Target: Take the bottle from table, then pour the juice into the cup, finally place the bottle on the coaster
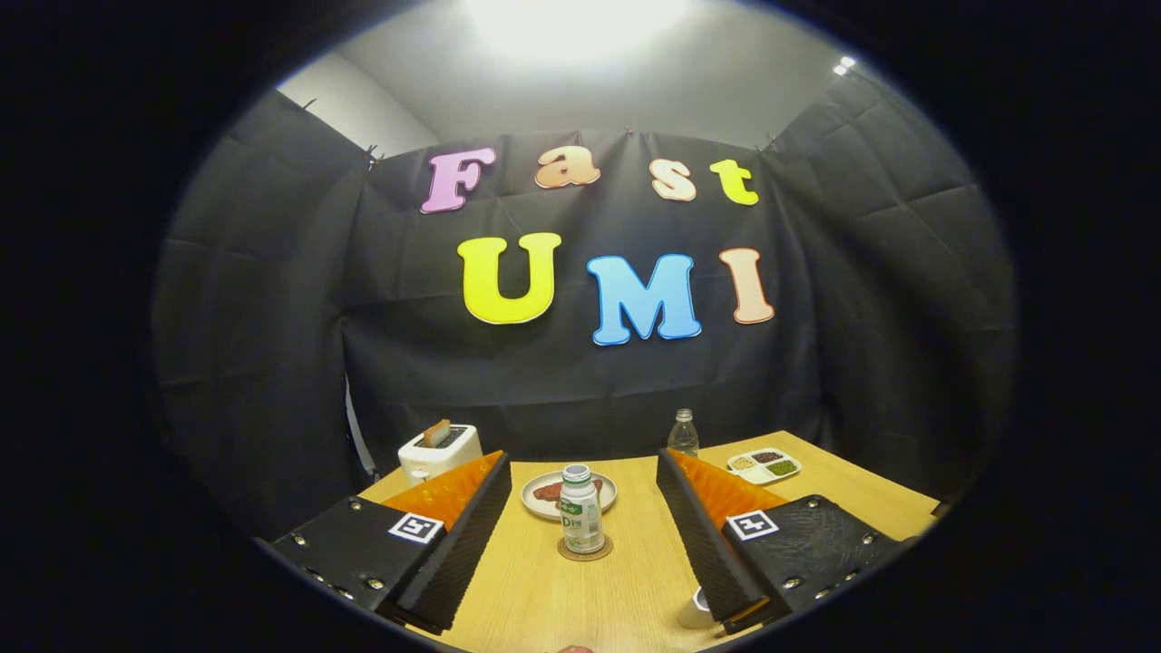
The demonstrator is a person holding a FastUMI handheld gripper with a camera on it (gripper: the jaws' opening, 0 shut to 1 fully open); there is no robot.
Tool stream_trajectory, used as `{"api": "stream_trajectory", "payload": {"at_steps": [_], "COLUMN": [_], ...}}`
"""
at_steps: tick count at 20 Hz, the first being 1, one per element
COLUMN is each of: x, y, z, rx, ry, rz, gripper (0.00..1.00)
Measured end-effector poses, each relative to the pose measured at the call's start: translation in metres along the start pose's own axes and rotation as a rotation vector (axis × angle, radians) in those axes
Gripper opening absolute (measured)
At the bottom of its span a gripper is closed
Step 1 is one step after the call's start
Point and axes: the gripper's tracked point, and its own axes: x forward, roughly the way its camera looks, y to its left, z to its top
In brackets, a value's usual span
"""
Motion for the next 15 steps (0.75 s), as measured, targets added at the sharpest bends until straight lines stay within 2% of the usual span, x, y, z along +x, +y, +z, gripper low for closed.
{"api": "stream_trajectory", "payload": {"at_steps": [6, 15], "x": [-0.032, -0.045], "y": [0.006, 0.012], "z": [0.011, 0.021], "rx": [-0.011, -0.020], "ry": [0.001, -0.024], "rz": [0.034, 0.063], "gripper": [0.98, 0.98]}}
